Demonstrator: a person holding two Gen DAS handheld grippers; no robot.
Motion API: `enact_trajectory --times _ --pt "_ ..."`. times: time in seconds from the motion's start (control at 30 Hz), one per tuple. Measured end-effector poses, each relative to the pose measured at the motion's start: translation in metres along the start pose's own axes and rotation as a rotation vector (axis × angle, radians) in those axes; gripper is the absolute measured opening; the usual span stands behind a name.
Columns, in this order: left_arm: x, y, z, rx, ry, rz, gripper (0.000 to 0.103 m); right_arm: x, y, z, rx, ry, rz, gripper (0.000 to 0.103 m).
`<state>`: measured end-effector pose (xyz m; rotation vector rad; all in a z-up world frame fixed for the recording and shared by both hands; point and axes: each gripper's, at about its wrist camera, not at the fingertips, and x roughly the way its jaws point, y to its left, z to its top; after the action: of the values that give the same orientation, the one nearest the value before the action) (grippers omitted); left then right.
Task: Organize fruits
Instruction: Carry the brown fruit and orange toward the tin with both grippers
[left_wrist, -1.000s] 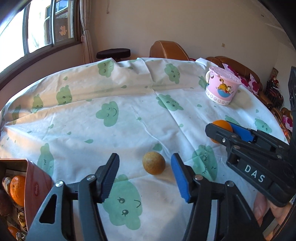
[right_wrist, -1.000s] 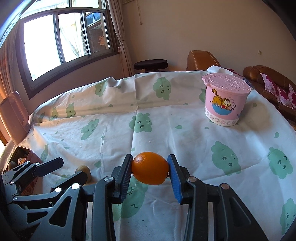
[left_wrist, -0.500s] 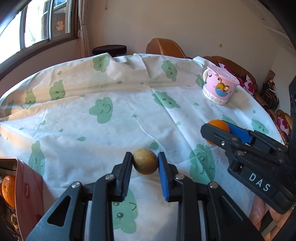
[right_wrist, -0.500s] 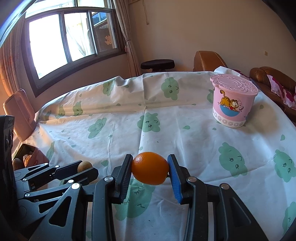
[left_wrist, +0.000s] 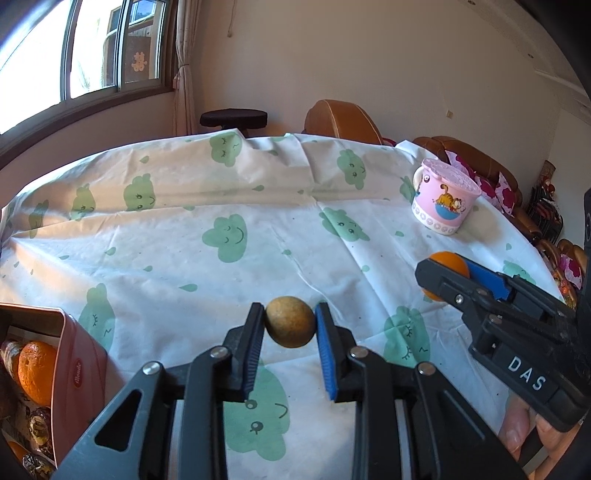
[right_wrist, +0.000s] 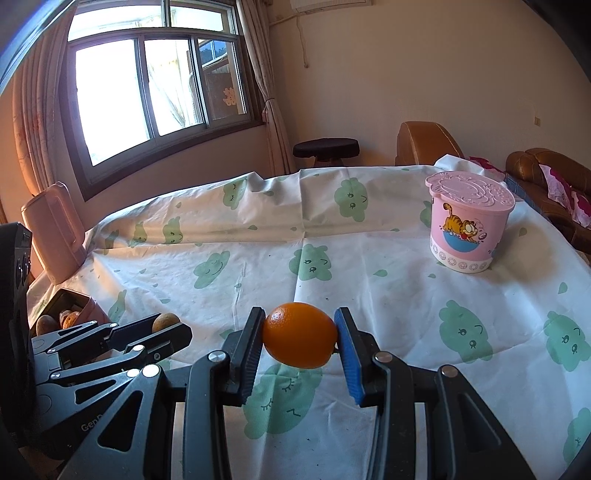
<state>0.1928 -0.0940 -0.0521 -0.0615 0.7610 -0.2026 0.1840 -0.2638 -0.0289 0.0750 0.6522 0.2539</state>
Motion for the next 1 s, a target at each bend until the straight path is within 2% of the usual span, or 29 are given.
enact_trajectory --times 0.47,1.0 --pt "-0.013 0.008 -0.001 -0.042 -0.065 0.009 0.03 -0.017 0.004 -0.001 -0.017 -0.088 -0.022 0.041" --pt "-0.027 0.004 -0.004 -0.025 -0.133 0.042 0.03 -0.031 0.009 -0.003 -0.04 -0.162 -0.049 0.041"
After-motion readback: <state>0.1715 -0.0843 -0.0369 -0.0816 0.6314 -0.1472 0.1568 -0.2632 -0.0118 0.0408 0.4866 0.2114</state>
